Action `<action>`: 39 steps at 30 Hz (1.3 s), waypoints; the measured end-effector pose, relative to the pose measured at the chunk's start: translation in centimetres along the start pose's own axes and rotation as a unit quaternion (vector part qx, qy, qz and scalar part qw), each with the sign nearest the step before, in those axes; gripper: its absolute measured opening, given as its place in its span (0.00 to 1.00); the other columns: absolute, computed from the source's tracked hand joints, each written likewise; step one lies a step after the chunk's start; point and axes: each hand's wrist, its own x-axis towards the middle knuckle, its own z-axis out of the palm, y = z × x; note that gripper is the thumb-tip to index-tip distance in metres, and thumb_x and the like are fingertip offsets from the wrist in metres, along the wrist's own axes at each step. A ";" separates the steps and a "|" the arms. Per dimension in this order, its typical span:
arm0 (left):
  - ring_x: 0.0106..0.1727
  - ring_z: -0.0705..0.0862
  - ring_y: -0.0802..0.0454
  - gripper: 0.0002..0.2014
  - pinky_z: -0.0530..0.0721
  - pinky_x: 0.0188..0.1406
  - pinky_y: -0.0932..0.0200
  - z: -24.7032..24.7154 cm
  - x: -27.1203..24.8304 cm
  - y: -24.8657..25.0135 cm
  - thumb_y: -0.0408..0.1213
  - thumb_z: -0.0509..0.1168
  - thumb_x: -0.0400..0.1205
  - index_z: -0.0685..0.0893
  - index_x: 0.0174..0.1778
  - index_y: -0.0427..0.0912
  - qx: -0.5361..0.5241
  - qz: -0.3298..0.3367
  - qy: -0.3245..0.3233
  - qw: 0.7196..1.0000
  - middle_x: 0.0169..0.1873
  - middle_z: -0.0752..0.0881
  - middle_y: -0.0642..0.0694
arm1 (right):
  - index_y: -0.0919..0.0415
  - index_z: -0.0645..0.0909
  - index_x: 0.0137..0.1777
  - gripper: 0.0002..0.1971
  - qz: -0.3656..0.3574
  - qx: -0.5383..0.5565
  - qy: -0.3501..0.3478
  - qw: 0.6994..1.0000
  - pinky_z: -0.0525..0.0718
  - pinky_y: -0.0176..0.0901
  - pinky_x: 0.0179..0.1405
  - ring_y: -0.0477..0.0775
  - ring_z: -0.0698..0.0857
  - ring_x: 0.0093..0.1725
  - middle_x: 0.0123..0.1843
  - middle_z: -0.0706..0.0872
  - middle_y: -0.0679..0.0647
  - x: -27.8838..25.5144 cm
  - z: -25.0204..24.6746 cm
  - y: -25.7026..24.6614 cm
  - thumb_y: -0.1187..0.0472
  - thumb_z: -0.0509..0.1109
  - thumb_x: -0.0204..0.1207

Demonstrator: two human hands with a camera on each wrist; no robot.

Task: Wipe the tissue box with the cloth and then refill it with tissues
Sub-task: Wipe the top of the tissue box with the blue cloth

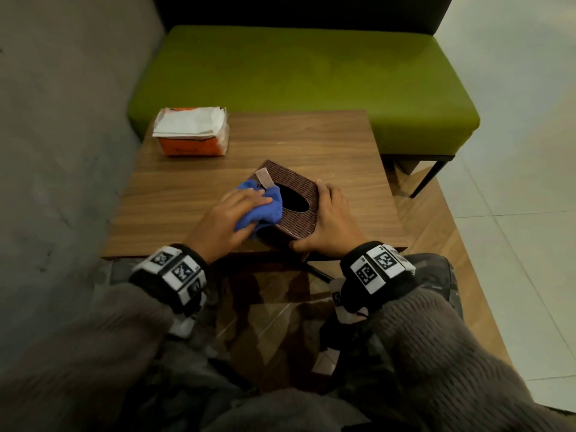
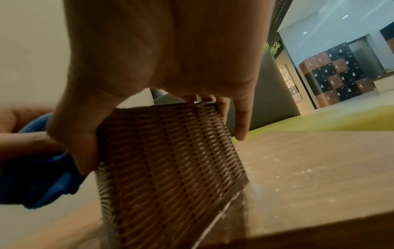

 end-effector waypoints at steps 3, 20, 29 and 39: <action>0.66 0.77 0.47 0.21 0.70 0.69 0.59 -1.1 2.3 -2.5 0.39 0.61 0.77 0.80 0.66 0.39 -0.033 -0.025 -0.010 0.999 0.64 0.82 0.41 | 0.62 0.45 0.85 0.66 -0.010 0.015 -0.014 1.000 0.64 0.55 0.80 0.62 0.57 0.80 0.82 0.55 0.60 0.5 -0.3 0.2 0.49 0.87 0.55; 0.64 0.76 0.37 0.17 0.71 0.65 0.49 1.5 9.7 2.0 0.29 0.65 0.78 0.80 0.64 0.35 0.036 -0.209 0.039 0.976 0.61 0.80 0.35 | 0.60 0.49 0.84 0.67 -0.027 0.006 0.014 1.000 0.69 0.58 0.77 0.59 0.61 0.79 0.80 0.59 0.58 0.9 0.2 0.8 0.46 0.87 0.50; 0.55 0.83 0.34 0.21 0.67 0.61 0.56 4.2 6.1 7.4 0.36 0.54 0.74 0.83 0.58 0.30 0.010 0.004 -0.038 0.999 0.52 0.85 0.33 | 0.66 0.45 0.85 0.70 0.002 0.165 0.067 0.984 0.50 0.29 0.80 0.47 0.54 0.84 0.83 0.56 0.54 0.0 2.7 1.9 0.36 0.84 0.52; 0.62 0.76 0.45 0.20 0.69 0.67 0.56 -0.1 0.2 2.5 0.32 0.64 0.74 0.81 0.63 0.37 0.065 -0.024 -0.023 0.997 0.59 0.83 0.37 | 0.63 0.46 0.85 0.71 -0.015 0.164 0.096 0.982 0.64 0.41 0.76 0.47 0.62 0.73 0.75 0.63 0.58 -0.1 2.4 2.4 0.50 0.90 0.48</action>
